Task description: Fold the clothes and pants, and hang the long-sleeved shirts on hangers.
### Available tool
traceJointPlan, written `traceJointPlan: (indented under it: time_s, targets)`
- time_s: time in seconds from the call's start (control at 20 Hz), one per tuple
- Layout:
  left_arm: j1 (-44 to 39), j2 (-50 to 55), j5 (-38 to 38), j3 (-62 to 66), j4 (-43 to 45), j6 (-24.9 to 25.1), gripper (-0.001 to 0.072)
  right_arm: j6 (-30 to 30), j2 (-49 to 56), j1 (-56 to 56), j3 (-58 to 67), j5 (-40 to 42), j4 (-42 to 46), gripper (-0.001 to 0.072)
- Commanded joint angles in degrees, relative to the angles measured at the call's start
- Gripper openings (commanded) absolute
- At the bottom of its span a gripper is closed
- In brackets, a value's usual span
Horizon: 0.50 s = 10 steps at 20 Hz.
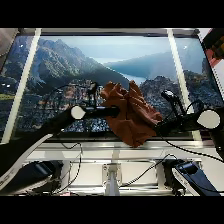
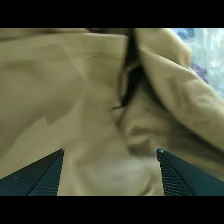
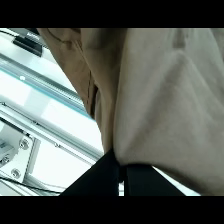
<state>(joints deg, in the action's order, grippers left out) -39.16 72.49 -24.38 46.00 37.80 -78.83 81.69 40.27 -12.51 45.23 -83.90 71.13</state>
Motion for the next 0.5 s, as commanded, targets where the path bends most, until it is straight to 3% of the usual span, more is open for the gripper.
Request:
traceJointPlan:
  time_s: [0.0, 0.2, 0.3, 0.45]
  targets:
    - [-3.6, 7.8, 1.5, 6.9, -2.3, 0.2, 0.0665, 0.3, -0.6, 0.0, -1.0, 1.1, 0.1, 0.0013]
    - [-3.6, 15.8, 1.4, 16.5, -1.5, 0.3, 0.0665, 0.2, -0.6, 0.0, -1.0, 1.9, 0.1, 0.0014]
    - [-3.5, 19.1, -0.6, 20.8, 3.6, 0.2, 0.0665, 0.2, -0.6, 0.0, -1.0, 3.1, 0.1, 0.0014]
    - [-2.5, 21.9, -4.3, 25.6, 13.7, -7.0, 0.0665, -0.2, -0.6, 0.0, -1.0, 4.1, 0.1, 0.0014]
